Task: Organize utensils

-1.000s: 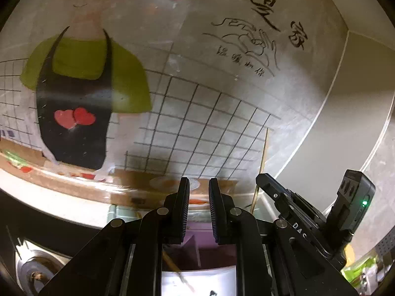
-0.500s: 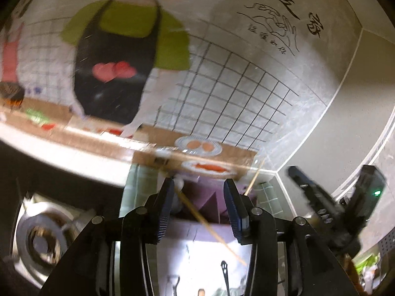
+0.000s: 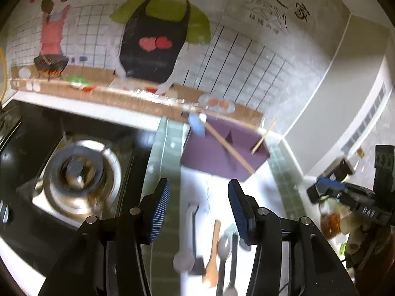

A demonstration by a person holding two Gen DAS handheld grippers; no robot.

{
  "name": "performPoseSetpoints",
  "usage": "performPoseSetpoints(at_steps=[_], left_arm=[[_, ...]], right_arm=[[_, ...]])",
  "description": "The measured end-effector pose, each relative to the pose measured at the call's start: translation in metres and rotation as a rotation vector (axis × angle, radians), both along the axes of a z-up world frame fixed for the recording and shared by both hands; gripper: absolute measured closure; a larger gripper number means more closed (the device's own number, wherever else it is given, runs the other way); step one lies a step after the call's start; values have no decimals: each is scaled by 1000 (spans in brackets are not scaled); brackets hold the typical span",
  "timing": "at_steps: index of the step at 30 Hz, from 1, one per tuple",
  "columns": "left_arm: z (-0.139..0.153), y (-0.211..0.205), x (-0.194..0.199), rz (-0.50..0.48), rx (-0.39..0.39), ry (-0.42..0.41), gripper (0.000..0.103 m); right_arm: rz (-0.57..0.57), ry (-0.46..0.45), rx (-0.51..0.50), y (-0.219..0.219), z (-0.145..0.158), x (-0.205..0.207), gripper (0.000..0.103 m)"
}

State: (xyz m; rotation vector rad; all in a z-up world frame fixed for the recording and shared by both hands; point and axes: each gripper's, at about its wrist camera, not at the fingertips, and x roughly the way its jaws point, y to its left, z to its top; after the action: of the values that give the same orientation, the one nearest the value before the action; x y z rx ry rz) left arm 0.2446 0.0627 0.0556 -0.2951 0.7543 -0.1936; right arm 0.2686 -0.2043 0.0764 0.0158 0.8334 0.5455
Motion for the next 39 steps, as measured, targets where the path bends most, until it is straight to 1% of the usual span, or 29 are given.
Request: performPoseSetpoints(at_steps=[3,4,7,8,9,11,16,17,19,22,24,27,30,32,34,36,37,38,39], left_arm=[[-15,-1,-18,14,34,13,53],[-22,-1,-25,22,44,22,53],[-40,1,-38,30,49,65,53],[-45,3,-42,38,46,78,53],[-50,6,-46,52,35,88,53],[-56,12,-55,73,21,101,53],[-63,22,-66,95,15,115,53],[-64,24,-67,99,14,118,53],[-67,26,-69,111,10,125,53],[-71,27,-69,114,6,136,53],[-74,25,-70,111,7,141,53],[-80,21,-70,103,4,153,52],[-88,13,-69,87,4,171,52],[-92,7,-68,73,2,182,52],[-97,-1,-68,54,-3,192,52],[-100,-7,-66,37,-4,199,52],[-101,-11,-66,30,1,202,52],[-101,-14,-65,22,7,204,52],[-102,-17,-64,14,13,204,52]], right_arm=[[61,35,-85,17,-32,-20,81],[79,44,-132,25,-49,-28,81],[85,89,-194,36,-85,-40,80],[84,107,-200,38,-95,-41,80],[74,136,-193,39,-109,-42,80],[44,176,-167,38,-128,-42,80],[-41,230,-140,40,-158,-41,80],[-50,229,-132,42,-160,-40,80],[-72,195,-122,45,-160,-38,78],[-105,153,-137,52,-161,-32,78],[-125,131,-156,59,-161,-29,77],[-156,81,-228,71,-163,-26,77],[-157,57,-271,80,-163,-25,70],[-175,58,-256,80,-164,-22,65],[-197,58,-232,79,-163,-19,64],[-220,53,-224,78,-164,-17,64],[-225,51,-231,78,-164,-17,68],[-236,48,-243,77,-164,-18,76],[-243,49,-249,74,-164,-19,76]])
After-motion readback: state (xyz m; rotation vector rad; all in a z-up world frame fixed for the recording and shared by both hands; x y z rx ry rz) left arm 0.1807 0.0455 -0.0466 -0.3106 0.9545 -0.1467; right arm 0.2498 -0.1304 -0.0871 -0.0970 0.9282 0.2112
